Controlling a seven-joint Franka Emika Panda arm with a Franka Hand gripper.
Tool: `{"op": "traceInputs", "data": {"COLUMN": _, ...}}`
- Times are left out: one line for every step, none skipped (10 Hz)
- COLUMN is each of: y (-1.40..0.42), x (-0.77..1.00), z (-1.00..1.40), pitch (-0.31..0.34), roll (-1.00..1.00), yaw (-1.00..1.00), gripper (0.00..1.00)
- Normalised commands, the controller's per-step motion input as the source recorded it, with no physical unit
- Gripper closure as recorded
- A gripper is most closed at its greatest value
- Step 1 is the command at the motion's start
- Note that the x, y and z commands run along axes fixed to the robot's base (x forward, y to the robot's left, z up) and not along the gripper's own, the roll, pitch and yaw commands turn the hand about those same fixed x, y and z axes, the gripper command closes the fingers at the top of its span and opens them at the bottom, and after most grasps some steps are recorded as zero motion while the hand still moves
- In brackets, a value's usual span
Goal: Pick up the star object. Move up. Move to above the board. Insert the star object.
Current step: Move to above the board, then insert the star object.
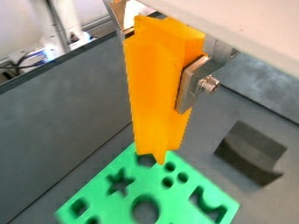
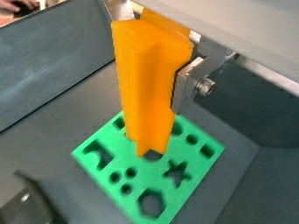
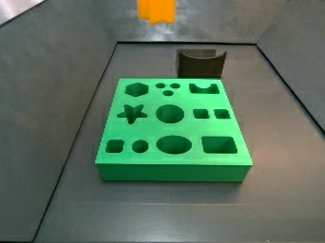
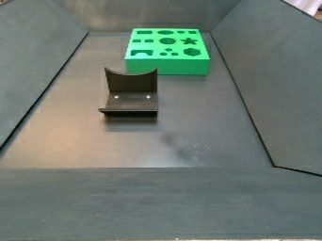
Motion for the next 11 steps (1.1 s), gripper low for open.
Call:
{"op": "traceInputs", "data": {"y": -0.44, "x": 0.06, "z": 0.11, "pitch": 0.116, "roll": 0.01, "yaw": 0.0, "gripper": 1.0}}
{"op": "traceInputs", "data": {"y": -0.31, "x": 0.07, "z": 0.08, "pitch": 0.121, "roll": 0.01, "yaw": 0.0, "gripper": 1.0}}
{"op": "traceInputs", "data": {"y": -0.18, "x": 0.07, "z": 0.05, "pitch": 0.127, "roll": 0.02, "yaw": 0.01, "gripper": 1.0}}
{"op": "traceInputs", "data": {"y": -0.01, "x": 0.0, "z": -0.09, "pitch": -0.003, "roll": -0.01, "yaw": 0.0, "gripper": 1.0}}
{"op": "traceInputs", "data": {"y": 0.0, "x": -0.08, "z": -0.13, "pitch": -0.136, "roll": -0.15, "yaw": 0.01, "gripper": 1.0}}
{"op": "traceInputs", "data": {"y": 0.0, "x": 0.0, "z": -0.04, "pitch": 0.0, "roll": 0.0, "yaw": 0.0, "gripper": 1.0}}
{"op": "traceInputs", "data": {"y": 0.29, "x": 0.08, "z": -0.65, "pitch": -0.047, "roll": -0.19, "yaw": 0.29, "gripper": 1.0}}
{"op": "traceInputs", "data": {"y": 0.14, "x": 0.05, "z": -0.6, "pitch": -0.053, "roll": -0.07, "yaw": 0.79, "gripper": 1.0}}
{"op": "traceInputs", "data": {"y": 0.08, "x": 0.0, "z": -0.68, "pitch": -0.041, "roll": -0.02, "yaw": 0.9, "gripper": 1.0}}
{"op": "traceInputs", "data": {"y": 0.06, "x": 0.0, "z": -0.72, "pitch": -0.049, "roll": -0.03, "yaw": 0.88, "gripper": 1.0}}
{"op": "traceInputs", "data": {"y": 0.0, "x": 0.0, "z": -0.71, "pitch": -0.057, "roll": -0.01, "yaw": 0.88, "gripper": 1.0}}
